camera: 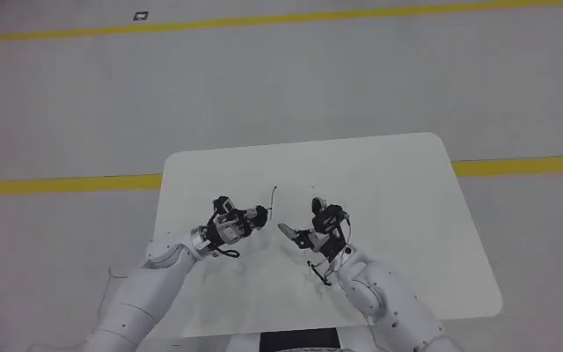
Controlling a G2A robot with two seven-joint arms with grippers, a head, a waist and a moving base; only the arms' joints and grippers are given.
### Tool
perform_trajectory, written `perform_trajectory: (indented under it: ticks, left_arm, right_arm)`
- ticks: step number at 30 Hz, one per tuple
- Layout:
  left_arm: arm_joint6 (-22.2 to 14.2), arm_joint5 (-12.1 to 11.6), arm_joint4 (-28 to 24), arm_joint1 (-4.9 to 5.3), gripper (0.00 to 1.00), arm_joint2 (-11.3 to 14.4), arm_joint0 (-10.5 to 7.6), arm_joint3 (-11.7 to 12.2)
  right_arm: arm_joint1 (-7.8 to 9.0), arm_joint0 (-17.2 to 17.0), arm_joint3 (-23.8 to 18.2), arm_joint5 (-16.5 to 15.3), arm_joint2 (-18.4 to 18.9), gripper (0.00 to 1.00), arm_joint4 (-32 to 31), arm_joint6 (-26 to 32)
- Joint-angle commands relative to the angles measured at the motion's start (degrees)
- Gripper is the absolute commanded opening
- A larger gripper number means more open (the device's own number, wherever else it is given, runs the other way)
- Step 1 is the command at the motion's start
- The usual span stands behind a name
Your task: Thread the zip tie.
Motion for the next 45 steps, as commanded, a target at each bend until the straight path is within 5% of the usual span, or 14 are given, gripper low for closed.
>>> perform_trajectory:
  ticks: [1,13,14,15,19,26,45]
  left_arm:
    - [-0.5,0.5,-1.9,-0.20,0.00,0.4,0.05,0.2]
    - [0.0,-0.4,-2.5,-0.53,0.00,1.4,0.23,0.4]
    - [1.1,-0.2,-2.6,-0.62,0.00,1.7,0.35,-0.1]
    - [1.5,-0.1,-2.6,-0.65,0.00,1.8,0.41,-0.4]
    - [2.1,0.2,-3.0,-0.70,0.00,1.8,0.55,-0.7]
    - [2.2,0.6,-3.6,-0.78,0.00,1.8,0.55,-0.4]
    - [1.4,1.2,-3.6,-0.79,0.00,1.8,0.44,-0.1]
  right_arm:
    - [-0.10,0.3,1.1,0.7,-0.8,1.00,-1.9,-0.6]
    - [-0.49,1.5,2.8,1.3,-2.2,1.00,-3.6,-4.4]
    - [-0.53,1.6,2.8,1.0,-2.5,0.87,-3.5,-4.0]
    - [-0.55,1.7,2.8,0.8,-2.7,0.49,-3.5,-3.7]
    - [-0.66,2.0,3.0,0.3,-3.0,0.34,-2.8,-3.1]
    - [-0.78,2.3,3.1,0.1,-3.2,0.21,-1.9,-2.6]
    - [-1.39,3.7,3.0,0.6,-5.0,0.15,-1.3,-1.4]
